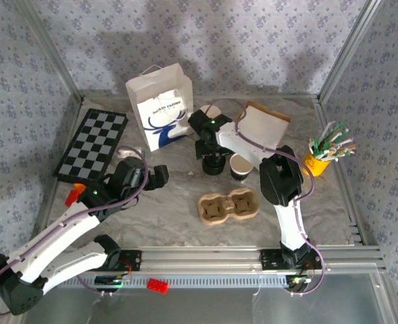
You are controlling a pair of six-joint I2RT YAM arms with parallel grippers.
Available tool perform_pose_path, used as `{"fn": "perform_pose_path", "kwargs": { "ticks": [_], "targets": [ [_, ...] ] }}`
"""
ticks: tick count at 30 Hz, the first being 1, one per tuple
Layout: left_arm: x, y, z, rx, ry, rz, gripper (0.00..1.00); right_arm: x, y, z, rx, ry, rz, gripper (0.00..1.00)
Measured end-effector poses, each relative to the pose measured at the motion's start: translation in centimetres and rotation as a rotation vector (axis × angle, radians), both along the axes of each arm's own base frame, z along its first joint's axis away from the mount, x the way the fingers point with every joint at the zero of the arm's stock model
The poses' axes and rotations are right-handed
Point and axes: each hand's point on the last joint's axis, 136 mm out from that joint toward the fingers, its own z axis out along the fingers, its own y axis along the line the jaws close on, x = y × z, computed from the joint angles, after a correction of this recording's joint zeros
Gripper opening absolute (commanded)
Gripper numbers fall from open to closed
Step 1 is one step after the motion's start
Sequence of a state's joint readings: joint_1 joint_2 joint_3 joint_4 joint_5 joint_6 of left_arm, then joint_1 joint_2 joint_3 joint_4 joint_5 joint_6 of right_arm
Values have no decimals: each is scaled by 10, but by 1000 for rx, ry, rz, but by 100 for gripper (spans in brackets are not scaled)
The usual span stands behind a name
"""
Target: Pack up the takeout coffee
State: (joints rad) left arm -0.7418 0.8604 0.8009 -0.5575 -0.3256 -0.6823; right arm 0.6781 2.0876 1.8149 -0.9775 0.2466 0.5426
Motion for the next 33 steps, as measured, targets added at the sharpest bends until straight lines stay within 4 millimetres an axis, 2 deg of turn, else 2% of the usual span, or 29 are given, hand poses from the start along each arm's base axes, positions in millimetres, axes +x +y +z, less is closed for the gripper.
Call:
{"fn": "perform_pose_path", "kwargs": {
  "ticks": [14, 23, 33],
  "targets": [
    [0, 0, 0, 0, 0, 0, 100, -3, 3, -7, 17, 30, 5, 75],
    [0, 0, 0, -1, 2, -3, 100, -3, 4, -4, 19, 28, 7, 75],
    [-1, -2, -1, -7, 7, -10, 100, -4, 3, 33, 68, -32, 8, 75]
  ]
}}
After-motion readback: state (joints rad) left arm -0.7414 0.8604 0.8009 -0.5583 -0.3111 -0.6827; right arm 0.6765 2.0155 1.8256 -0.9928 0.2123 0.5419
